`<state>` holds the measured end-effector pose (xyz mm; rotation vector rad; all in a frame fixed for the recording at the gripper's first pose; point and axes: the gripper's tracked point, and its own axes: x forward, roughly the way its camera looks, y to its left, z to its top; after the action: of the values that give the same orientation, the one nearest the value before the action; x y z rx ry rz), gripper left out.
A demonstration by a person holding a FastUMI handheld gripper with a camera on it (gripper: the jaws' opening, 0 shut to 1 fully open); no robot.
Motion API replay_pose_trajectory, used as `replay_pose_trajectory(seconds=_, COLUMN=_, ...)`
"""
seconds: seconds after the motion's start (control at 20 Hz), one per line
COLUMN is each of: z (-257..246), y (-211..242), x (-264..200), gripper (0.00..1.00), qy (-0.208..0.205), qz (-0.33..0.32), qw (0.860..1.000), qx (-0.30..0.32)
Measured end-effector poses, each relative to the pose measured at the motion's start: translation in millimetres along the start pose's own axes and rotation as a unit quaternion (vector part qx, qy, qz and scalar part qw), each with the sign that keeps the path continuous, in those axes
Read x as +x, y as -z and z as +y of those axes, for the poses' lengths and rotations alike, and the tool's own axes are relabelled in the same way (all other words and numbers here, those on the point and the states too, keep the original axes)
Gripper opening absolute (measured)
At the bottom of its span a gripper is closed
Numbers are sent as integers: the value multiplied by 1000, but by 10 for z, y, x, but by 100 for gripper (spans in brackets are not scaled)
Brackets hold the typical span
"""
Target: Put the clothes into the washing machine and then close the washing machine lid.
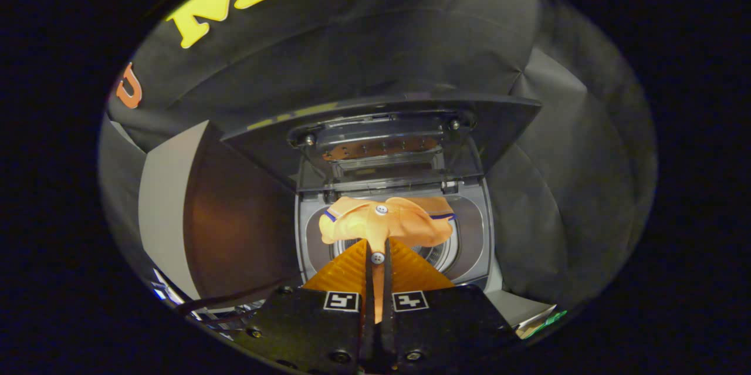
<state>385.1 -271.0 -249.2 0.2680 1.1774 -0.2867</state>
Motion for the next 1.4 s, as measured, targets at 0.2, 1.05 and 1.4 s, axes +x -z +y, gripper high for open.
replay_pose_trajectory(seconds=0.2, z=-69, y=0, x=183, gripper=9, qy=-2, qz=5, qw=1000, qx=24)
replay_pose_trajectory(seconds=1.05, z=361, y=-497, x=-367, gripper=70, qy=-31, qz=-77, qw=995, qx=-48)
replay_pose_trajectory(seconds=1.4, z=551, y=-959, x=-778, gripper=76, qy=-57, qz=-136, qw=986, qx=-73)
